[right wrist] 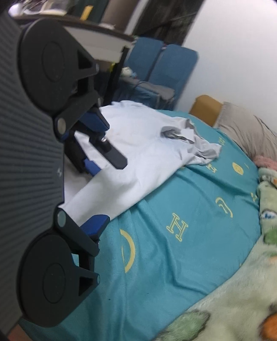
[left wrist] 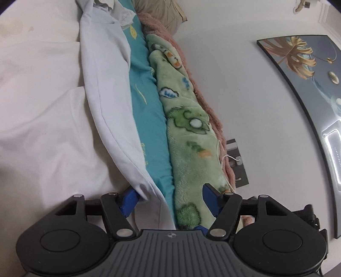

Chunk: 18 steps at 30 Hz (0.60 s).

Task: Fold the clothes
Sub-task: 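Move the left gripper to the unfolded side edge of the T-shirt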

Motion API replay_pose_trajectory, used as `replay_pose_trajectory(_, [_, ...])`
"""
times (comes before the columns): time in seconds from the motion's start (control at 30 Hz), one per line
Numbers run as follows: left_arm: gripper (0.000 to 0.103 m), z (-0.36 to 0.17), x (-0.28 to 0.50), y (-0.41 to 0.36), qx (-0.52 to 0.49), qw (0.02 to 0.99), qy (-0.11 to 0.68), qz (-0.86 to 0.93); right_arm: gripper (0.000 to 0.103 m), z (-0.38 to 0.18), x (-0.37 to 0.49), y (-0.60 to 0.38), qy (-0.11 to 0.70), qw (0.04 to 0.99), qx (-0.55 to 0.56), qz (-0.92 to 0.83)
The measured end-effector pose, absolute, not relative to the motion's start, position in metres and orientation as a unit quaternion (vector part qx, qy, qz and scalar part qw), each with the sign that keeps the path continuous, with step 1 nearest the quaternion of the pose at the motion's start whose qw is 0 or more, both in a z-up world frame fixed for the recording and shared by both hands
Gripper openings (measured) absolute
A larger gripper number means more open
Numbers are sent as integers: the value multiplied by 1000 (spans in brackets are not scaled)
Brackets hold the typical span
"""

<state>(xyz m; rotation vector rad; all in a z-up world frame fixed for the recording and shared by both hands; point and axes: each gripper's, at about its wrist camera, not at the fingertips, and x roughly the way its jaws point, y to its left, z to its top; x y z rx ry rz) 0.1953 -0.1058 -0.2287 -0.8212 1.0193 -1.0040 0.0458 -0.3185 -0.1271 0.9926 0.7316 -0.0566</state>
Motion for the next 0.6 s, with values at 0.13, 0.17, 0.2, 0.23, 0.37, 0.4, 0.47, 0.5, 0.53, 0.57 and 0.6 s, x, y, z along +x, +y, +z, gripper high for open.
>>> replay_pose_trajectory(0.13, [67,-228,193,-108,-358,697,441,-437,87,-124,44,-320,335,821,462,-35])
replay_pose_trajectory(0.17, [67,-227,192,-108,-355,701,438,-437,87,-124,44,-321,334,821,462,-35])
replay_pose_trajectory(0.2, [65,-226,191,-107,-351,703,438,-436,87,-124,45,-321,334,820,463,-35])
replay_pose_trajectory(0.23, [59,-225,191,-108,-345,705,439,-436,87,-125,45,-321,335,820,463,-36])
replay_pose_trajectory(0.37, [15,-220,190,-101,-331,694,457,-448,87,-126,45,-325,332,821,462,-47])
replay_pose_trajectory(0.4, [10,-217,188,-99,-324,696,457,-449,87,-126,45,-327,329,821,465,-50])
replay_pose_trajectory(0.47, [8,-209,185,-92,-318,698,456,-452,87,-125,44,-330,323,820,469,-58])
replay_pose_trajectory(0.5, [8,-204,182,-87,-324,696,453,-453,87,-125,43,-331,321,820,470,-59])
replay_pose_trajectory(0.53, [8,-199,179,-81,-330,694,451,-454,87,-125,43,-332,319,820,472,-60])
replay_pose_trajectory(0.57, [8,-193,176,-75,-337,693,448,-454,87,-124,42,-333,318,820,473,-61])
replay_pose_trajectory(0.6, [8,-188,173,-69,-343,692,445,-453,87,-124,42,-334,316,820,474,-62])
